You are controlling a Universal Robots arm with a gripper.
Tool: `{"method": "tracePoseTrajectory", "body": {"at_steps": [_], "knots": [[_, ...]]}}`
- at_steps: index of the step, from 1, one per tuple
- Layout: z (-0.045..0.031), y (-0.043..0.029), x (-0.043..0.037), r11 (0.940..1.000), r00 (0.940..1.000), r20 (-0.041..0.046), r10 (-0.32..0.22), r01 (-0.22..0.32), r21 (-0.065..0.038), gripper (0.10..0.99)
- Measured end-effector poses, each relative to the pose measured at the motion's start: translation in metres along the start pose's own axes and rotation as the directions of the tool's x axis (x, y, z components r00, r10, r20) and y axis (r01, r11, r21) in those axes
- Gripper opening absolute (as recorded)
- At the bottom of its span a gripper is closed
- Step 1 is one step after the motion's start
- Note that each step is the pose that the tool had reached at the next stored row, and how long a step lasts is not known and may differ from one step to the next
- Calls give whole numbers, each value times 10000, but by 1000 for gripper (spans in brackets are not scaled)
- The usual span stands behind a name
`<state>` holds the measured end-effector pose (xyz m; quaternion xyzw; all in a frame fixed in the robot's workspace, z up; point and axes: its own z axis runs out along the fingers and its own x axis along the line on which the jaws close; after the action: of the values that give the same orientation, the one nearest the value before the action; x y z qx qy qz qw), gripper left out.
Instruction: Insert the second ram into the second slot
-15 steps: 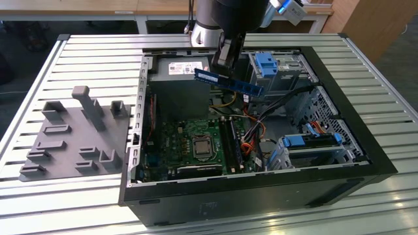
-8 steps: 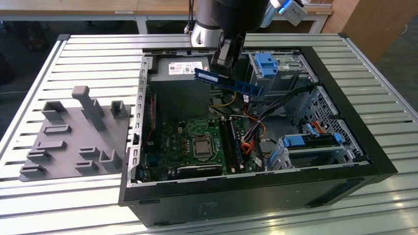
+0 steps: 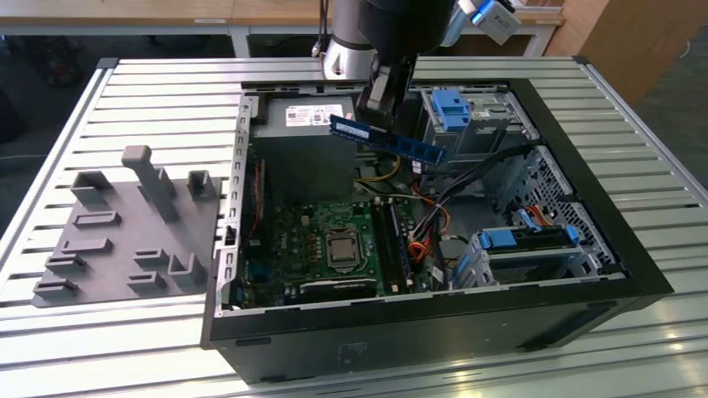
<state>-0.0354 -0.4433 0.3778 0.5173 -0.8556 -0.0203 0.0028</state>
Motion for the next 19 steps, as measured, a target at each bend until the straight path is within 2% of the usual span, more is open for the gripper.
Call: {"method": "tracePoseTrajectory", "body": {"at_steps": [19], "knots": [[0,0,0,9994,9994,14,359,-359,5,137]]}}
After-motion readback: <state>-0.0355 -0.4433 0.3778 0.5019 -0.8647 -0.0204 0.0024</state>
